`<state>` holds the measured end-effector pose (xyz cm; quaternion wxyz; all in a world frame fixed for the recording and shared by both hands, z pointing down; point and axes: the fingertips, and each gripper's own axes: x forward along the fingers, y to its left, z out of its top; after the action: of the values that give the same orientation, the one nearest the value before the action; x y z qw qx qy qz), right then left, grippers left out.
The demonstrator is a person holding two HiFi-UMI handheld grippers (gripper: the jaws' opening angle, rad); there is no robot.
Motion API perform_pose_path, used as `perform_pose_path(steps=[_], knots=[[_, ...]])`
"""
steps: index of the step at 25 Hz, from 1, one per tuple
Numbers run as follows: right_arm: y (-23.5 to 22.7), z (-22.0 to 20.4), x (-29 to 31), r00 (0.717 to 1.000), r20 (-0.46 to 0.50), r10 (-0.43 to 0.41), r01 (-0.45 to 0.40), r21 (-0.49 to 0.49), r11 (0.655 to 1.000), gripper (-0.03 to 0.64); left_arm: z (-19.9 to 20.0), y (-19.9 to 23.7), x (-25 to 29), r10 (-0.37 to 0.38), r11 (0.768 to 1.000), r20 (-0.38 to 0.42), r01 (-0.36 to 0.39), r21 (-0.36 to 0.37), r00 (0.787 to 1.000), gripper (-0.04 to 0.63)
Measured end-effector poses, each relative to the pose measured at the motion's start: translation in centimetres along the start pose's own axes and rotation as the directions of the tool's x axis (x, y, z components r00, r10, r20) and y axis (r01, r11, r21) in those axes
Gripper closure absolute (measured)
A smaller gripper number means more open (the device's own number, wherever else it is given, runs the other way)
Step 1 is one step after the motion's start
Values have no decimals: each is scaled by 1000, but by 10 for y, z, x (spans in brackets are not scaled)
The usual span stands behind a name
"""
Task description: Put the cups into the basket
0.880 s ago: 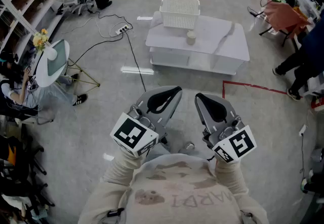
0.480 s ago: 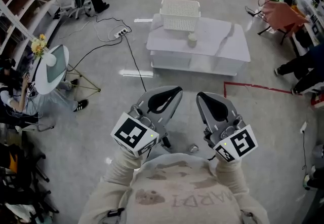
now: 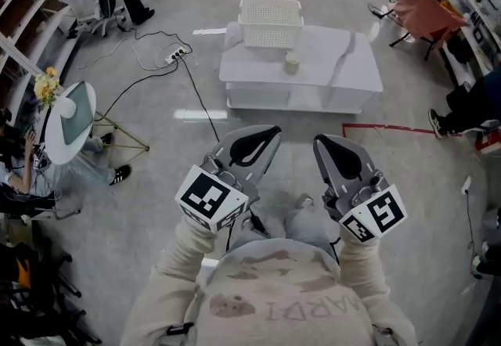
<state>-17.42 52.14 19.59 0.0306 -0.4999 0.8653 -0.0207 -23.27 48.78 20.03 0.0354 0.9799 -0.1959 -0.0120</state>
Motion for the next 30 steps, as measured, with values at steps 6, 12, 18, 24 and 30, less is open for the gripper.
perform_pose_path(steps=[6, 12, 18, 24, 30], knots=[[-61, 7, 32, 1000, 5, 6, -6, -2, 1000, 592, 9, 32, 50, 7, 1000, 12, -7, -15, 1000, 594], [-146, 18, 80, 996, 19, 84, -84, -26, 996, 592, 16, 67, 133, 49, 999, -1, -49, 10, 999, 594], [-232, 34, 112, 981, 17, 194, -193, -42, 980, 592, 28, 98, 224, 127, 992, 1, -127, 15, 992, 594], [-296, 38, 129, 971, 5, 237, -237, -51, 970, 592, 29, 120, 283, 180, 984, 30, -180, 17, 983, 594], [-336, 30, 148, 969, 2, 245, -245, -33, 969, 592, 14, 148, 318, 197, 980, 0, -197, 21, 980, 594]])
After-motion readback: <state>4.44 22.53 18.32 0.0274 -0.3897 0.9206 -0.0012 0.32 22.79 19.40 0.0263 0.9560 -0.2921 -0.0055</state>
